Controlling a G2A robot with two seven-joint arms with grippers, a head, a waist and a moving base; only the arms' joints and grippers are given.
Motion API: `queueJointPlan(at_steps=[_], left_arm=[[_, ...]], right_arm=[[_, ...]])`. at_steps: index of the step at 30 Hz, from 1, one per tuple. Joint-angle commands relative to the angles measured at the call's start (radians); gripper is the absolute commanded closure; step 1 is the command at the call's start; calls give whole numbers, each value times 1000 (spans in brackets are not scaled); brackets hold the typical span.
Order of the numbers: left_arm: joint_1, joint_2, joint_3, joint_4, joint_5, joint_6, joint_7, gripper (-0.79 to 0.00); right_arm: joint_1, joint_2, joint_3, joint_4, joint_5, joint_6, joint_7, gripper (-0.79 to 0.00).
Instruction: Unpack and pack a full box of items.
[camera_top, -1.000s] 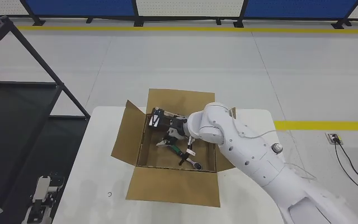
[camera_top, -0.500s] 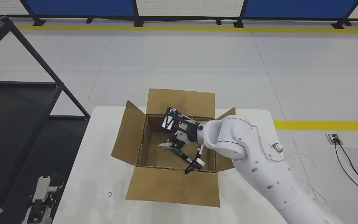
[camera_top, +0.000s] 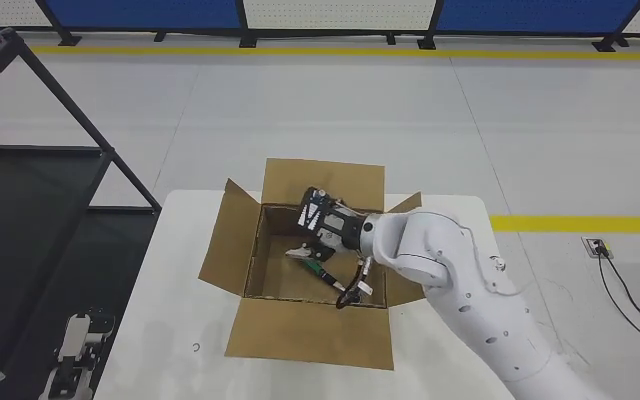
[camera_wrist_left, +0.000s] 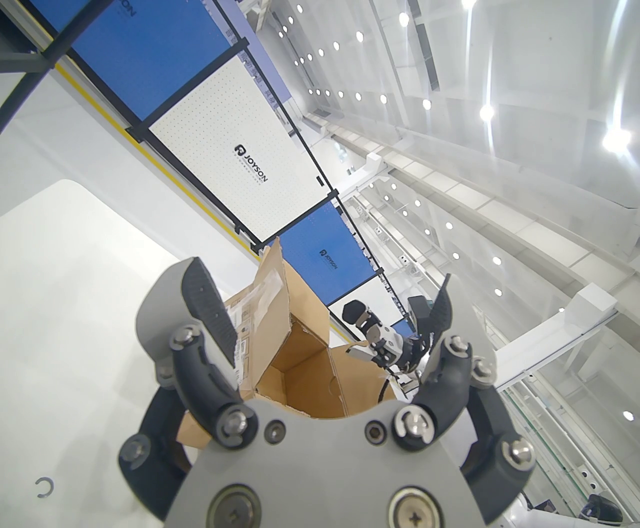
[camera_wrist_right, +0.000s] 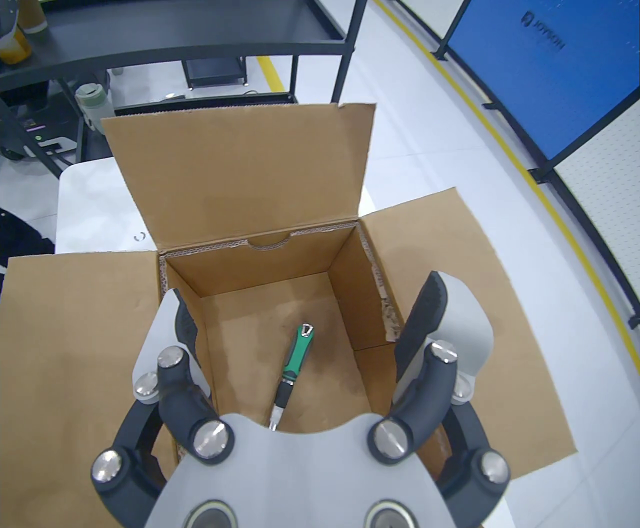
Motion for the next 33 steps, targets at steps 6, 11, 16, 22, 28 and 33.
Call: queueJointPlan(at_steps=[6, 11, 16, 22, 28, 33], left_arm=[[0, 0, 0, 0, 0, 0, 0, -785], [0, 0, 0, 0, 0, 0, 0, -785], [0, 0, 0, 0, 0, 0, 0, -785], [0, 0, 0, 0, 0, 0, 0, -785], [0, 0, 0, 0, 0, 0, 0, -785], [0, 0, 0, 0, 0, 0, 0, -785]], right_arm=[[-191, 69, 245, -233, -143, -5, 42, -785], [-365, 107, 456, -386, -158, 10, 70, -785], [-510, 131, 637, -486, -161, 26, 92, -785], [-625, 150, 784, -527, -161, 11, 98, -785], [-649, 166, 829, -483, -184, -35, 170, -785], [-580, 177, 781, -359, -178, -91, 274, -785]])
